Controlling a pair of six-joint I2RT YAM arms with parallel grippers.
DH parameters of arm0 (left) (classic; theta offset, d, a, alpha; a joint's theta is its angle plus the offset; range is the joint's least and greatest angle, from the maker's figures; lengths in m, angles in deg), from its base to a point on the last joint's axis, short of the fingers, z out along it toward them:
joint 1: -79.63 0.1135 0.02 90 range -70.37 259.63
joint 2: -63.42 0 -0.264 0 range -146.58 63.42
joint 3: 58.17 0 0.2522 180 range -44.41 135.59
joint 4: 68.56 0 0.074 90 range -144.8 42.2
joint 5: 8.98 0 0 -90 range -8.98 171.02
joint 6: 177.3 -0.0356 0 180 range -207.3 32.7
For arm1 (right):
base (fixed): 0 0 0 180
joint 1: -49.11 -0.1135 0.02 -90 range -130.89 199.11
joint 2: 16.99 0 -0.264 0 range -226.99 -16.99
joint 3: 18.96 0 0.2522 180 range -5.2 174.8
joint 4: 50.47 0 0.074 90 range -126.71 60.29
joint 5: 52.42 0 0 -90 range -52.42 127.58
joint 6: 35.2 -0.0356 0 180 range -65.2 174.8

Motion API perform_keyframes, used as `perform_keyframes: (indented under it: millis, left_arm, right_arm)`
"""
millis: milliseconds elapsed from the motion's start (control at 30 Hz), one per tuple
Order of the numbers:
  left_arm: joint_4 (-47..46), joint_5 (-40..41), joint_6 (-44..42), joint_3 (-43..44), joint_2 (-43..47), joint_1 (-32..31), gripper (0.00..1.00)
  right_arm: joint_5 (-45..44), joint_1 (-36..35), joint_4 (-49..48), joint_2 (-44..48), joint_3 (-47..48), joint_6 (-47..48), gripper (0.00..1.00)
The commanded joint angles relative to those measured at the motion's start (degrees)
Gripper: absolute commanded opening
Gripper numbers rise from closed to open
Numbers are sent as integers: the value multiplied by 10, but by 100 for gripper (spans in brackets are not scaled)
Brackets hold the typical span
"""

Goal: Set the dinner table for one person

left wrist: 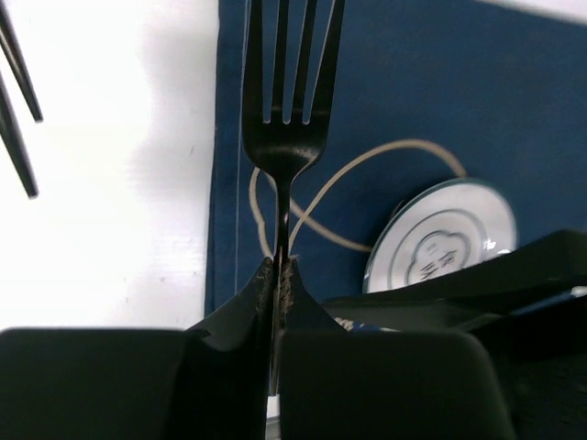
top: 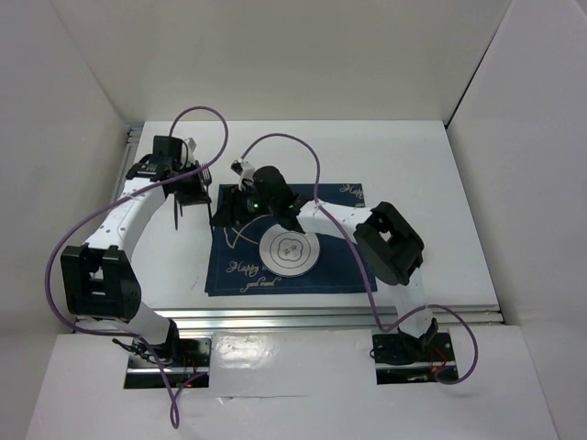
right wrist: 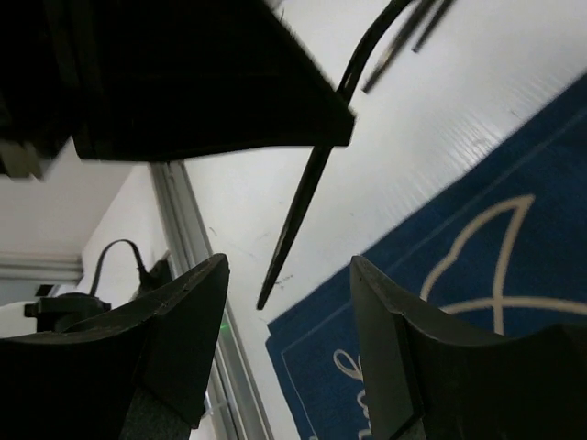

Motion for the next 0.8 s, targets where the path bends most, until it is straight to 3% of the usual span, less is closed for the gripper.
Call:
perform_keyframes:
  millis: [0, 333, 567, 767]
  left_arm:
    - [43, 56, 4, -19, 3, -33, 0]
    - [66, 67, 48, -20, -62, -135, 0]
    - [73, 73, 70, -3, -157, -148, 0]
    - [69, 102, 84, 23, -225, -167, 0]
  right_arm:
    - [-43, -3, 39, 72, -15, 26, 63]
    - [-292, -3, 284, 261, -129, 55, 63]
    - [-413, -3, 334, 374, -206, 50, 63]
    - [-434, 2, 341, 442, -256, 16, 63]
